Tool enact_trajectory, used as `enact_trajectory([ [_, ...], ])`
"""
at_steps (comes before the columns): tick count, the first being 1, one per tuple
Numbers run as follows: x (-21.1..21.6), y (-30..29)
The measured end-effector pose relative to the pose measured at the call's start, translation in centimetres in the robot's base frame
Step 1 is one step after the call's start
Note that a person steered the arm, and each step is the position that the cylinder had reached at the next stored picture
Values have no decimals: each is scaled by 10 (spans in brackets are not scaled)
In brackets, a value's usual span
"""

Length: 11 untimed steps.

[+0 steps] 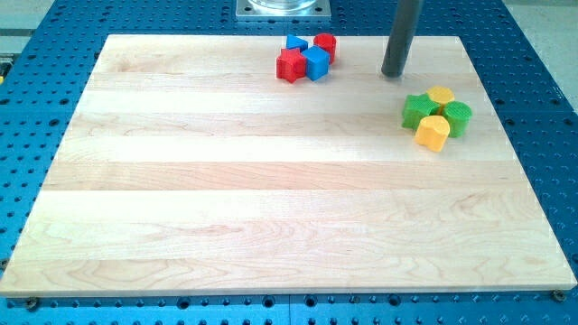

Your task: Push the blue triangle to the top left side of the board

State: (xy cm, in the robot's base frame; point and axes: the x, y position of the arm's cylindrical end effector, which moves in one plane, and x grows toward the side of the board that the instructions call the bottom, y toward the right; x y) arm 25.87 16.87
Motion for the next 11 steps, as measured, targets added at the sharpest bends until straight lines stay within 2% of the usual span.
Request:
enact_trajectory([
  [1, -40, 0],
  [3, -44, 0],
  [4, -60, -36],
  [6, -61, -99],
  [7, -19, -119],
  [9, -10, -202],
  [10, -15, -132],
  [11, -48, -160],
])
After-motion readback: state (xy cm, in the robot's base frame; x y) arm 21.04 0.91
